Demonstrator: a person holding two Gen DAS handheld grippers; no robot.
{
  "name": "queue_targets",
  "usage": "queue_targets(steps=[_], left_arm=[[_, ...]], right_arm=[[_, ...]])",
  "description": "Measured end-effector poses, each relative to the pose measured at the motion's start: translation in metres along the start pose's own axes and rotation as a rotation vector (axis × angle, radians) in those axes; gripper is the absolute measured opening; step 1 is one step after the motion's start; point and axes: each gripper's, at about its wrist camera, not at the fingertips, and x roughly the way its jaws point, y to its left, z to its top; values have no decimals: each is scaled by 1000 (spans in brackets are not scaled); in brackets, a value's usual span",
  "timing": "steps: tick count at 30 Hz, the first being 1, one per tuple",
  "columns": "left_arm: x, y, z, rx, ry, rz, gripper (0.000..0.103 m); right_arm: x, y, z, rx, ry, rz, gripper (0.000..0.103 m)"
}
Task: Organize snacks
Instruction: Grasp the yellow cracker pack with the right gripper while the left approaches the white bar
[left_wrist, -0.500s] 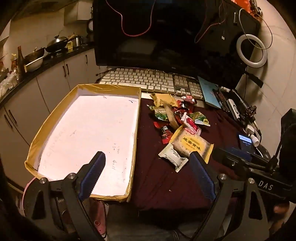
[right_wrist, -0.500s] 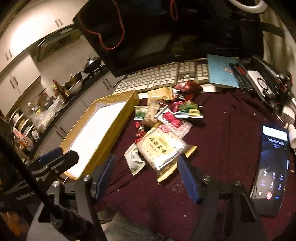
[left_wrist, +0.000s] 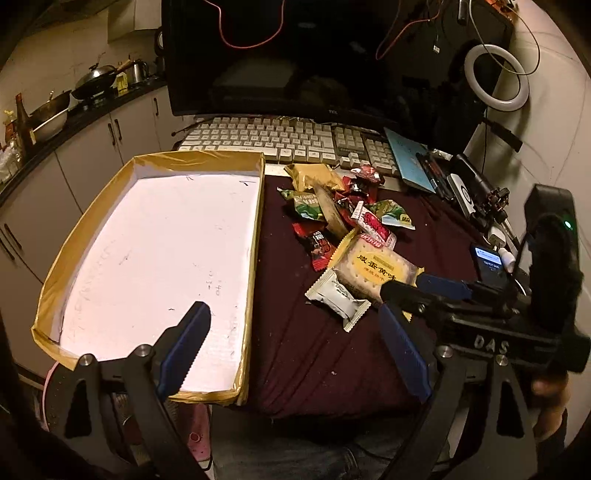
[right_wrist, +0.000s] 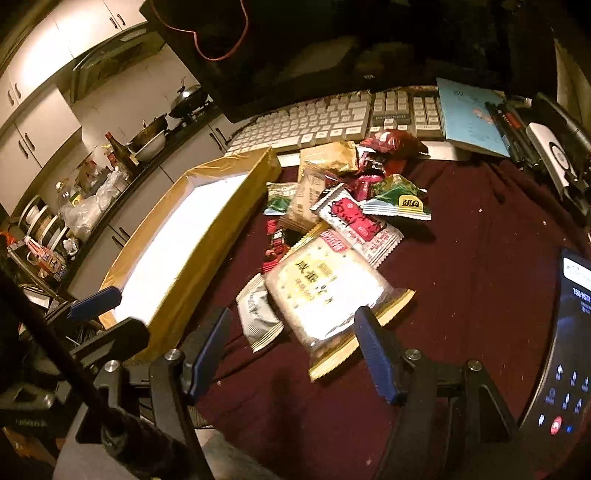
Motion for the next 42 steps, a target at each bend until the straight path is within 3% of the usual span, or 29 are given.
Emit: queue_targets(steps=[8,16,25,30,32,35,42], left_arm=[[5,1,6,18,26,24,92],[19,0,13,58,79,72,92],[19,2,12,15,76,47,92],[15,10,12,-17,68,50,92],[14,13,11,-27,68,49,92],[13,17,11,-40,75,41,92],[15,16,13,-40,89,5,92]], right_arm=[[10,-4,19,-29,-41,13,69],[-11,-11,13,-25,-46,-20,69],[16,-5,25,-91,14,-27,69],[38,8,43,-165,38,-57,75],[51,11,45,-194,90,-55,76],[53,16,35,-236,113,-78,76],[43,28,11,-242,72,-179,68]])
